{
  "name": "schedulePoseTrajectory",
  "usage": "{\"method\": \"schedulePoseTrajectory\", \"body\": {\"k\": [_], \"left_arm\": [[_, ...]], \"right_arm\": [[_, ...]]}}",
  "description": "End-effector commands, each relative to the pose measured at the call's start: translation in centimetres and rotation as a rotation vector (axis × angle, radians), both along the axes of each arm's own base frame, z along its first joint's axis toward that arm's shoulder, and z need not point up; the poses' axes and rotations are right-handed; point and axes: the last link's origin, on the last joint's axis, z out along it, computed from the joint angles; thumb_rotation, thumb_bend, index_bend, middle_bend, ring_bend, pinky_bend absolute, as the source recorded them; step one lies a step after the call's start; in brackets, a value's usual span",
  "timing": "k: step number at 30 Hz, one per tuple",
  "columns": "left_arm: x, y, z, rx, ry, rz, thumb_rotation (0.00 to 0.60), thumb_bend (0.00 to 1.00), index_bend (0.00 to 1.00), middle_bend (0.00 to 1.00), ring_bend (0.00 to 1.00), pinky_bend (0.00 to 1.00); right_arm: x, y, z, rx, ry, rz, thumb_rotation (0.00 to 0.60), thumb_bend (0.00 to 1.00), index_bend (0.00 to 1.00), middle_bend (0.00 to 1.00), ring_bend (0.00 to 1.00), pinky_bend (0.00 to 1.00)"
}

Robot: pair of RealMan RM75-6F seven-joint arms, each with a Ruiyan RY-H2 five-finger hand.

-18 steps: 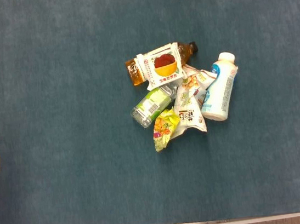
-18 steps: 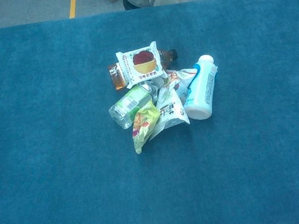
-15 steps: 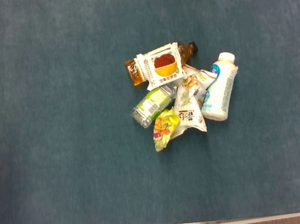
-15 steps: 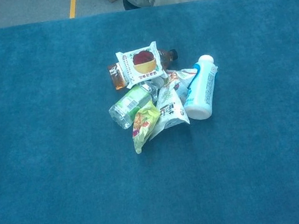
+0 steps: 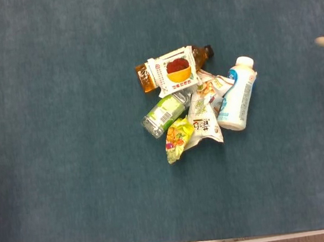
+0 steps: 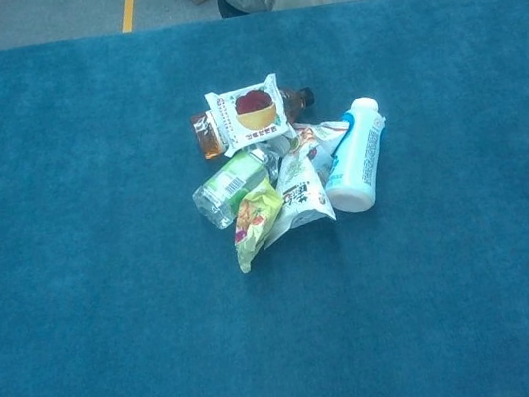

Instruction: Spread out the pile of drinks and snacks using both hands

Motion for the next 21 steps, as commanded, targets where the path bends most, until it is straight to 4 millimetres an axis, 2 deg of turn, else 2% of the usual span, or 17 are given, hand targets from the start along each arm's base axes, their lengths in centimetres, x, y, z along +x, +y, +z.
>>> {"method": "schedulePoseTrajectory", "body": {"k": [1, 8, 12, 16, 21], "left_arm": [[-0.2, -0.3, 0.3, 0.005, 0.004, 0.007, 0.600, 0.35, 0.15, 0.19, 0.14, 0.15], [-0.8, -1.1, 0.8, 0.012, 0.009, 0.033, 0.600, 0.35, 0.15, 0.19, 0.14, 0.15], [-1.4, -1.6, 1.1, 0.018, 0.012, 0.055, 0.600, 0.35, 0.15, 0.19, 0.14, 0.15], [-1.7, -2.0, 1.5, 0.028, 0.011, 0.061, 0.600, 0.35, 0.15, 0.19, 0.14, 0.15], [-2.1, -2.6, 1.7, 0.031, 0.011, 0.076, 0.600, 0.35, 0.15, 0.19, 0.14, 0.15]], "right_arm": [[3.3, -1.0, -1.6, 0.068, 0.010, 0.105, 0.600, 0.09, 0.18, 0.23, 0.15, 0.35], [8.2, -2.5, -5.2, 0.196, 0.036, 0.231, 0.600, 0.09, 0.18, 0.23, 0.15, 0.35], [10.6, -4.1, -6.8, 0.216, 0.031, 0.254, 0.600, 0.09, 0.18, 0.23, 0.15, 0.35], [12.5, -6.1, -8.4, 0.231, 0.040, 0.244, 0.600, 0.09, 0.18, 0.23, 0.15, 0.35], [13.8, -7.8, -10.5, 0.257, 0.069, 0.214, 0.600, 0.09, 0.18, 0.22, 0.15, 0.35]]}}
